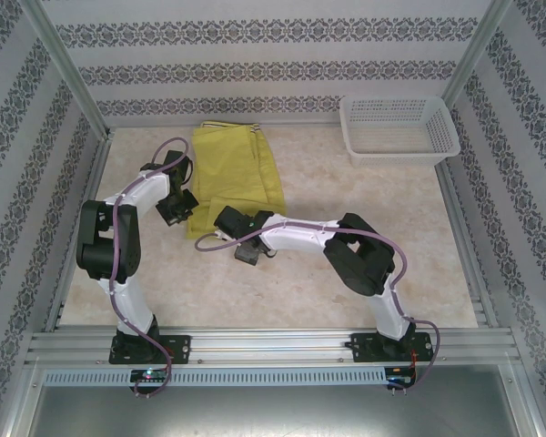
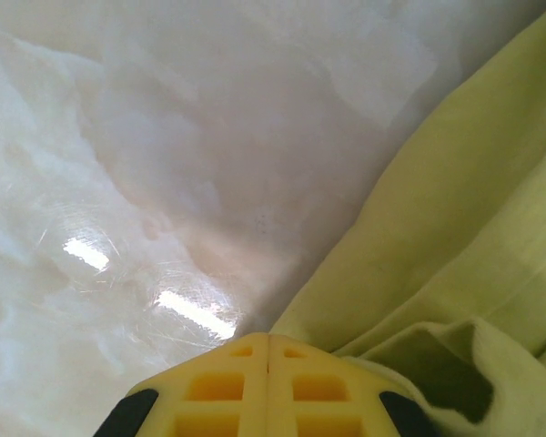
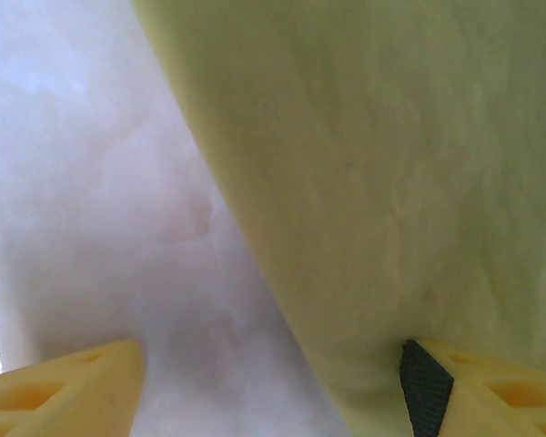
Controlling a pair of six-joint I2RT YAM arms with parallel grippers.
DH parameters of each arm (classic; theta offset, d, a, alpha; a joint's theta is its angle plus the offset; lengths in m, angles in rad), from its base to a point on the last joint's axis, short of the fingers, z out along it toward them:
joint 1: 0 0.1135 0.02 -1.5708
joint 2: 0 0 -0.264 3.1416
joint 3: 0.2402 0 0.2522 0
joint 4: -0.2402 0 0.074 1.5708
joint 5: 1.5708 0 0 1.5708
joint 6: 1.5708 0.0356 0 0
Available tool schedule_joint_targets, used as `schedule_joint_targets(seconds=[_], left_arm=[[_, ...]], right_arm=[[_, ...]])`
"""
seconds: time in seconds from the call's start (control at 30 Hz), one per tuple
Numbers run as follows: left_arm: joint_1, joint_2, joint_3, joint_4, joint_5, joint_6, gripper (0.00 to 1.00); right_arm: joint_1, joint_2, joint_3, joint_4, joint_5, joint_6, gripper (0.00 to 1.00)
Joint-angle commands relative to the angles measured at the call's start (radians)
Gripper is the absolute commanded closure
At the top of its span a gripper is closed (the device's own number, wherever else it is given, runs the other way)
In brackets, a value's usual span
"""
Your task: Roll up the long pants
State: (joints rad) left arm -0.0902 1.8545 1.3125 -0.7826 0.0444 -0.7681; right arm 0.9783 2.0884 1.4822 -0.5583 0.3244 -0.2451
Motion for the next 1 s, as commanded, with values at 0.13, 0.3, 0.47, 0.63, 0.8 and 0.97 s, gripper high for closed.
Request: schedule_joint_targets(seconds=[0.13, 0.3, 0.47, 0.63, 0.8, 0.97], left_arm=[[0.005, -0.018, 0.041, -0.049, 0.005, 0.021, 1.00], [0.006, -0.023, 0.030, -0.046, 0.005, 0.024, 1.00], [0.007, -0.052, 0.000, -0.033, 0.009, 0.023, 1.00], [0.009, -0.075, 0.003, -0.037, 0.017, 0.024, 1.00], [0.010, -0.090, 0.019, -0.041, 0.023, 0.025, 1.00], [0.011, -0.093, 0.025, -0.044, 0.029, 0.021, 1.00]], right_arm=[[0.003, 0.107, 0.044, 0.162, 0.107, -0.117, 0.26], [-0.020, 0.177, 0.097, 0.201, 0.099, -0.149, 0.33], [-0.045, 0.194, 0.158, 0.161, 0.040, -0.157, 0.82], [-0.064, 0.154, 0.176, 0.076, -0.022, -0.139, 1.00], [-0.060, 0.056, 0.097, 0.117, 0.010, -0.133, 1.00], [-0.049, 0.044, 0.108, 0.080, 0.069, -0.135, 0.28]])
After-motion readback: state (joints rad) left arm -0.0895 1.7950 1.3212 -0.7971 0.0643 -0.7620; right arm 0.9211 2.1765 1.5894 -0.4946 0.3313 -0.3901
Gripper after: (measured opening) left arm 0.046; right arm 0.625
